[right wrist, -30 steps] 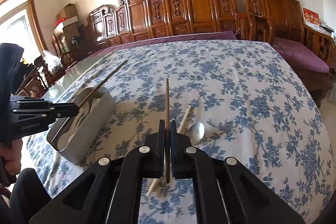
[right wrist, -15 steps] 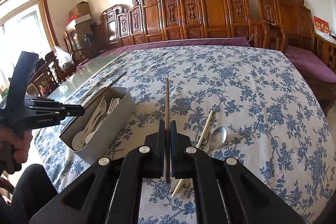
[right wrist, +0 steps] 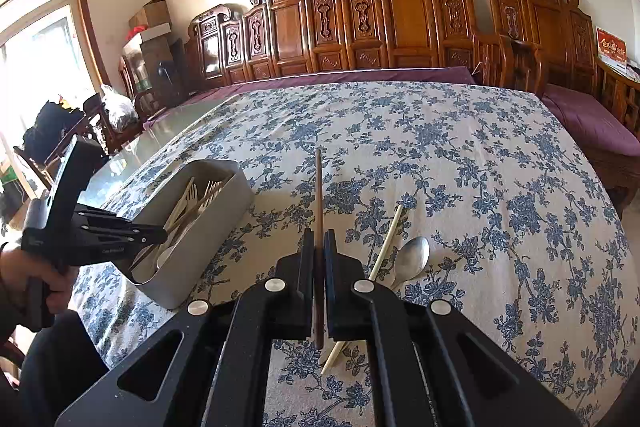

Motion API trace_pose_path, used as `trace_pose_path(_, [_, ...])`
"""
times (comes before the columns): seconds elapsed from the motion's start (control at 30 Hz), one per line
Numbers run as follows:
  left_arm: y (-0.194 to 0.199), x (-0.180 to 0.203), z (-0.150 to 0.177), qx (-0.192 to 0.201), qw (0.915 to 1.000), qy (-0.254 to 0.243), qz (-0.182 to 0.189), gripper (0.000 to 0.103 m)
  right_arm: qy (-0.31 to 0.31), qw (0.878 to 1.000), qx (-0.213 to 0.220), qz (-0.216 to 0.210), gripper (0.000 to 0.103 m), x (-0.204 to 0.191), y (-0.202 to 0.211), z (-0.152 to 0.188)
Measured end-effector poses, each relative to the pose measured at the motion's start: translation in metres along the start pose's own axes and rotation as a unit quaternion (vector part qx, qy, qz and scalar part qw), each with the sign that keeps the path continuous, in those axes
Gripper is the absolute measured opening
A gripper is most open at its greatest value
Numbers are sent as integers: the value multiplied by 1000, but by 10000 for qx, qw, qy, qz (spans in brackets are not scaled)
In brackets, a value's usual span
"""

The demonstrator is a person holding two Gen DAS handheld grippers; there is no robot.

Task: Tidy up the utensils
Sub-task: 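Carry the dark chopstick into the grey tray and open the left tool, then lower the held chopstick into the grey tray and open the right tool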

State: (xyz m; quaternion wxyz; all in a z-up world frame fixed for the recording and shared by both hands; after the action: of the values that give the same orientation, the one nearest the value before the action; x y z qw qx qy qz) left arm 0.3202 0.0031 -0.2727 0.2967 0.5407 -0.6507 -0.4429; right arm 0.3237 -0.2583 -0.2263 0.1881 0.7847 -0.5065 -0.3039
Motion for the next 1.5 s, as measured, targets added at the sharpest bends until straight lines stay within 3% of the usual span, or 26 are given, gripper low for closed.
trace_pose_path(0.27, [-1,0,0,-16,9999,14,-138,5,41,10000,11,-28,6,-2,0,1])
trace_pose_path(0.37, [3,-2,-1,46,9999,65,-114,11,82,9999,10,-58,6,-7,1,1])
trace_pose_path(0.5, [17,-4,0,256,9995,115,-123,33,160,9998,-21,-108,6,-17,2,2])
trace_pose_path(0.6, [28,-6,1,423,9989,186,-79,38,227,9996,-16,-161,6,-26,3,2])
trace_pose_path(0.7, [41,-10,3,625,9977,261,-85,52,298,9993,-28,-211,6,-34,4,3])
trace_pose_path(0.77, [48,-12,5,733,9969,285,-78,52,345,9991,-41,-255,6,-41,4,5])
trace_pose_path(0.93, [65,-18,11,1008,9942,363,-125,82,503,9980,-37,-379,6,-62,8,7])
trace_pose_path(1.03, [72,-24,15,1125,9927,397,-186,91,578,9973,-35,-446,6,-74,9,5])
trace_pose_path(1.5, [74,-67,30,1128,9903,729,-369,92,838,9934,-413,-671,6,-144,-32,1])
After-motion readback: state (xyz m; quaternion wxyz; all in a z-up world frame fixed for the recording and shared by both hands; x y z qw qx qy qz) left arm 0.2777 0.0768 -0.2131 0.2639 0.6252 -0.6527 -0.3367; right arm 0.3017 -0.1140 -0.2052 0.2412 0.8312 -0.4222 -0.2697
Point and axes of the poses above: each gripper's, at about its wrist camera, not at the fingertips, and y roughly against the way its jaws point, x to its right, z to its underside, the point moved 4 cm from there along -y, roughly the way its jaws point, and after that the axes turned 6 degrees about -y, right-handed, at the moved point
